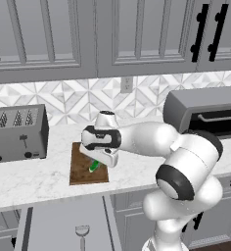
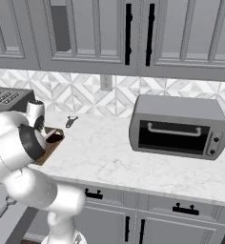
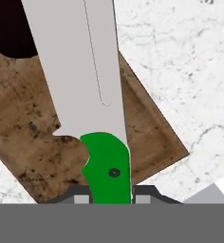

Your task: Place the appropriate cutting tool for cutting the avocado skin on the cutting board.

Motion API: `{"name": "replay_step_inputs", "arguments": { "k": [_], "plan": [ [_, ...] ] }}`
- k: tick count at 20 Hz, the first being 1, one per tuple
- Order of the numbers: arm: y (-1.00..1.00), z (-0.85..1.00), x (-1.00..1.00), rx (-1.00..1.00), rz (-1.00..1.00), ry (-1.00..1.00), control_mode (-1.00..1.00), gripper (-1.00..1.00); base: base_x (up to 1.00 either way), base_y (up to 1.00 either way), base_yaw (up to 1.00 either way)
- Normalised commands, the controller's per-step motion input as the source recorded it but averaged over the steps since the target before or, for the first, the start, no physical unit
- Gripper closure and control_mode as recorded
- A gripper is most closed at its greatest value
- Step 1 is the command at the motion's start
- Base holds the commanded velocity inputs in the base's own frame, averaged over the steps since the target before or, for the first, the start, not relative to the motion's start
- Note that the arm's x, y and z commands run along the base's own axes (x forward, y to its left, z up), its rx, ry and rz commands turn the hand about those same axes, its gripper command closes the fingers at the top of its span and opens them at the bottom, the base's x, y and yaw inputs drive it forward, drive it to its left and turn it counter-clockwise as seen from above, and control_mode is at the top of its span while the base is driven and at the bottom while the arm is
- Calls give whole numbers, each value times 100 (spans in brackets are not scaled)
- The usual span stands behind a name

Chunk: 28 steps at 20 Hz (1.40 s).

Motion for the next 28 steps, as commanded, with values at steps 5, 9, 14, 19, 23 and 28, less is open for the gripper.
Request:
{"name": "replay_step_inputs", "arguments": {
  "k": [5,9,14,19,23,28],
  "plan": [
    [12,-32,8,0,0,0,-100,100,0,0,0],
    [13,-34,10,0,0,0,-100,100,0,0,0],
    [17,-25,7,0,0,0,-100,-100,0,0,0],
    [2,-2,-11,0,0,-4,-100,-100,0,0,0],
    [0,33,-34,0,0,-8,-100,-100,0,0,0],
    [0,62,-55,0,1,-14,-100,-100,0,0,0]
  ]
}}
